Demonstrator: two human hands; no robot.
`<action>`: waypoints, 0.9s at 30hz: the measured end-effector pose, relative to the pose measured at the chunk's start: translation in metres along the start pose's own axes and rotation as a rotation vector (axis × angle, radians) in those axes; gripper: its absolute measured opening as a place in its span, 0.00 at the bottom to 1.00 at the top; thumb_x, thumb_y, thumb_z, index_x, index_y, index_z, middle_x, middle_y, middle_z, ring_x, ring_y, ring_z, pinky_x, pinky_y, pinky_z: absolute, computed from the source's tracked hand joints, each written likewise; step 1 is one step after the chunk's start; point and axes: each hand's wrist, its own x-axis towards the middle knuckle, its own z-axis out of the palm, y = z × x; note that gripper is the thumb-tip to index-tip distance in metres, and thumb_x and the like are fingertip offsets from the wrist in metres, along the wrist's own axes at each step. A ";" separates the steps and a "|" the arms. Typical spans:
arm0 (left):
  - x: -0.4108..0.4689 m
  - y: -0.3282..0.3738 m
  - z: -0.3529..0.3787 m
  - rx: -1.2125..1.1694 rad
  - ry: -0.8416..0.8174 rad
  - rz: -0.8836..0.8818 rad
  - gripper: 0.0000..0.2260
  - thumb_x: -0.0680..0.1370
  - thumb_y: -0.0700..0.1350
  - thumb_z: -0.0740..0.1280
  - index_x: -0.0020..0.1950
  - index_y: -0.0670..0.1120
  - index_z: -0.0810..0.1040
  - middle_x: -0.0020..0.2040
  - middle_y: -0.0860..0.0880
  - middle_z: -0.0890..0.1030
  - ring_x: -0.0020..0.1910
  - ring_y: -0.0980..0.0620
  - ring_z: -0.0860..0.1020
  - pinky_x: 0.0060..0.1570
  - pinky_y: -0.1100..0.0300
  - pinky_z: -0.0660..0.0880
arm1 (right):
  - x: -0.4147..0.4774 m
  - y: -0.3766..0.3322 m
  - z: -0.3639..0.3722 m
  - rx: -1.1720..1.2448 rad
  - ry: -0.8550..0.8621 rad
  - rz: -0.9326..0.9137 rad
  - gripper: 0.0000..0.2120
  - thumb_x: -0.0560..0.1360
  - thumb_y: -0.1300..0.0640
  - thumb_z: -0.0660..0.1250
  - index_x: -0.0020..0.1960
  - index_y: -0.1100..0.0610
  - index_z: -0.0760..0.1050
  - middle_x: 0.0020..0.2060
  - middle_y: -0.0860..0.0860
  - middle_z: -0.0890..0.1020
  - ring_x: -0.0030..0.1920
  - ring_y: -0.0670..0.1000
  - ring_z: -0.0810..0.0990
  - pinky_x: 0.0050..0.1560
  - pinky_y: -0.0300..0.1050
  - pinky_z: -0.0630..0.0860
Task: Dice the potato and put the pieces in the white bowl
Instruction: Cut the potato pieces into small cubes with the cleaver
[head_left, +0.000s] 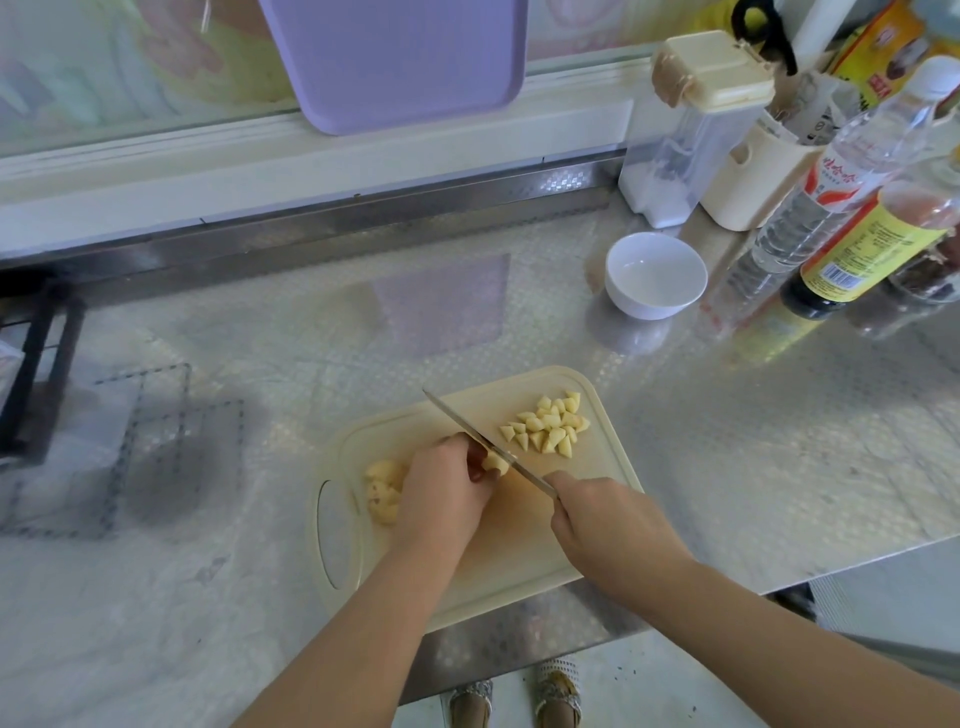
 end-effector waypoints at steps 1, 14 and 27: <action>0.001 0.000 0.001 0.002 0.004 0.003 0.04 0.72 0.45 0.74 0.46 0.49 0.82 0.39 0.53 0.83 0.39 0.54 0.81 0.44 0.54 0.79 | 0.000 0.000 0.000 -0.007 -0.002 -0.003 0.11 0.84 0.55 0.51 0.61 0.52 0.69 0.36 0.48 0.73 0.41 0.55 0.80 0.42 0.52 0.80; 0.002 -0.006 0.007 0.031 0.049 0.032 0.05 0.72 0.46 0.74 0.45 0.47 0.83 0.40 0.52 0.84 0.39 0.52 0.81 0.41 0.52 0.78 | 0.016 0.004 0.014 -0.024 -0.049 0.019 0.11 0.82 0.58 0.53 0.61 0.53 0.70 0.33 0.47 0.69 0.38 0.55 0.78 0.39 0.50 0.77; -0.001 -0.006 0.007 0.079 0.007 0.074 0.11 0.74 0.50 0.72 0.55 0.51 0.81 0.46 0.55 0.79 0.42 0.56 0.78 0.45 0.55 0.78 | 0.021 0.011 0.004 0.236 0.010 0.122 0.11 0.83 0.53 0.54 0.44 0.51 0.69 0.36 0.48 0.75 0.36 0.47 0.75 0.39 0.45 0.75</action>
